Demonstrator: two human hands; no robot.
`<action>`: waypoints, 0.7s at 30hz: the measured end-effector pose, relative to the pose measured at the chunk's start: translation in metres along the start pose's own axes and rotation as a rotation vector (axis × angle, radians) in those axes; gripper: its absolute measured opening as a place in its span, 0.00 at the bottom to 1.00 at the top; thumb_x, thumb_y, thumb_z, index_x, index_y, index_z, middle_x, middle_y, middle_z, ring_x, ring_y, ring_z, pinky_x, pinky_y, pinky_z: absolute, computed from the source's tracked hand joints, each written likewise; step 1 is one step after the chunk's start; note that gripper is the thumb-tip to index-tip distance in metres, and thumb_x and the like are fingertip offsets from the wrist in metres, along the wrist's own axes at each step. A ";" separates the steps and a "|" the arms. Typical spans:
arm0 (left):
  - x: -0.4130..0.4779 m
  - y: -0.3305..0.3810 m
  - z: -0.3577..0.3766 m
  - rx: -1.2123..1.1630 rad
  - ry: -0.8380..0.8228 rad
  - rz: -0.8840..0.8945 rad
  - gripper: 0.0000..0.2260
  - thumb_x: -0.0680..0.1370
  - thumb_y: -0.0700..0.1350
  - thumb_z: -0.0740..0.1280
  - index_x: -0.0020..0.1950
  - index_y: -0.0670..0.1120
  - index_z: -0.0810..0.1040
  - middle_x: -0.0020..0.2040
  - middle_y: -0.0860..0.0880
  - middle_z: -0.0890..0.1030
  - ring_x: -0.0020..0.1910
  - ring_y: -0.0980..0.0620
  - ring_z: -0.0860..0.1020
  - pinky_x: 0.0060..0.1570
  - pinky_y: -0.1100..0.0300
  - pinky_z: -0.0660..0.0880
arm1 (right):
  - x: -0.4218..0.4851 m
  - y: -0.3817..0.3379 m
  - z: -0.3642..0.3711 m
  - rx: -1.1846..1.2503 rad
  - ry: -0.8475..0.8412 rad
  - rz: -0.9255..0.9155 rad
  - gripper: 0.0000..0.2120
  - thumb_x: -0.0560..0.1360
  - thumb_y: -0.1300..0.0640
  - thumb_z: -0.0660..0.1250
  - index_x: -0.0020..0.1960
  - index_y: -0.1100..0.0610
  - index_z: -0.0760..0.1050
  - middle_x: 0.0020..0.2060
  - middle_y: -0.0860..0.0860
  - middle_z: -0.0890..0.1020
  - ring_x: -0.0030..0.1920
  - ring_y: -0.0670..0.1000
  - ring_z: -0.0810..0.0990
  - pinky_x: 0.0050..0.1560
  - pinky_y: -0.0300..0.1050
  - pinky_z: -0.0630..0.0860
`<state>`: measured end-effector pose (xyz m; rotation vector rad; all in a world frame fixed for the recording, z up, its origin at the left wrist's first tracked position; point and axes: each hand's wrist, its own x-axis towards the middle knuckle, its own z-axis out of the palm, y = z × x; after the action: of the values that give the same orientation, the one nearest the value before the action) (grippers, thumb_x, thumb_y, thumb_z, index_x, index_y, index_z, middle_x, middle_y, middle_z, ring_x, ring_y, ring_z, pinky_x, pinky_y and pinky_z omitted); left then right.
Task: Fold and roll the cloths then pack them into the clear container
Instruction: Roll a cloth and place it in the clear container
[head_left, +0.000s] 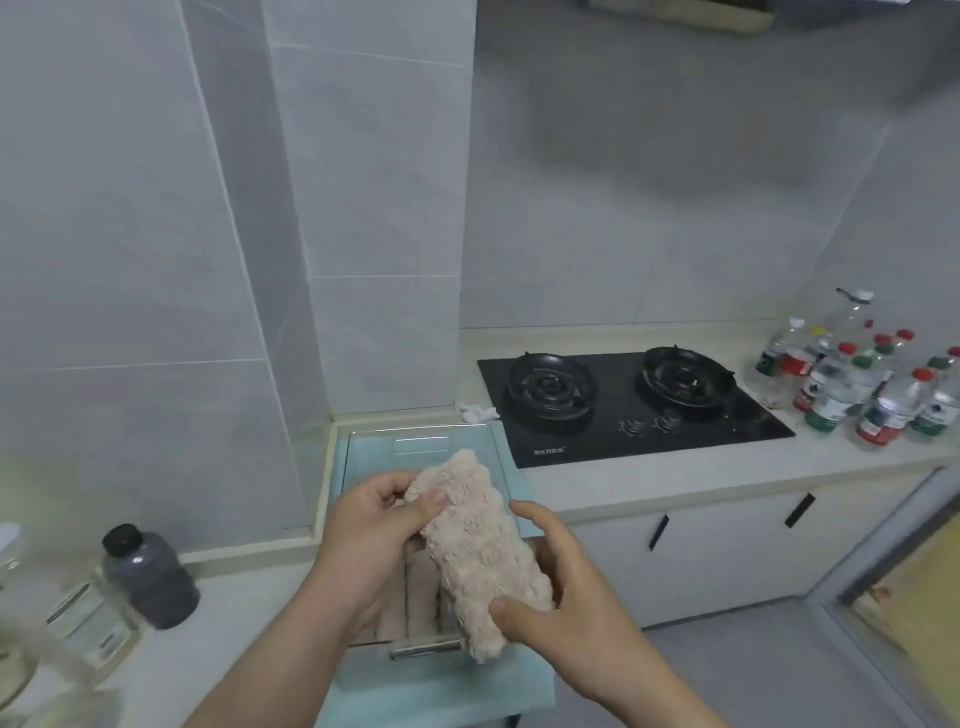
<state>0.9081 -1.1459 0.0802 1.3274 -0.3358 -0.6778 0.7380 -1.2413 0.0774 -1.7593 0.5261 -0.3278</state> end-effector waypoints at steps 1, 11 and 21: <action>0.012 -0.001 0.008 0.011 -0.008 -0.012 0.04 0.74 0.33 0.70 0.47 0.38 0.82 0.43 0.41 0.85 0.40 0.47 0.84 0.36 0.59 0.80 | 0.014 0.002 -0.010 -0.010 -0.023 -0.004 0.35 0.66 0.57 0.72 0.65 0.33 0.64 0.51 0.45 0.80 0.49 0.46 0.81 0.50 0.43 0.79; 0.090 -0.008 0.054 0.073 -0.115 -0.081 0.07 0.78 0.37 0.65 0.51 0.41 0.83 0.45 0.41 0.85 0.38 0.47 0.83 0.33 0.58 0.78 | 0.103 0.010 -0.073 0.108 -0.189 0.086 0.29 0.74 0.67 0.68 0.65 0.39 0.68 0.48 0.40 0.75 0.42 0.26 0.76 0.41 0.27 0.74; 0.153 -0.076 0.007 0.811 -0.183 0.062 0.10 0.80 0.45 0.63 0.41 0.46 0.79 0.41 0.52 0.80 0.40 0.58 0.76 0.44 0.71 0.71 | 0.143 0.040 -0.090 -0.015 0.015 0.223 0.28 0.71 0.65 0.67 0.62 0.38 0.68 0.48 0.49 0.80 0.38 0.45 0.81 0.35 0.41 0.77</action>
<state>1.0009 -1.2536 -0.0137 2.0109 -0.8573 -0.6327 0.8101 -1.3972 0.0534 -1.6944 0.7305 -0.1808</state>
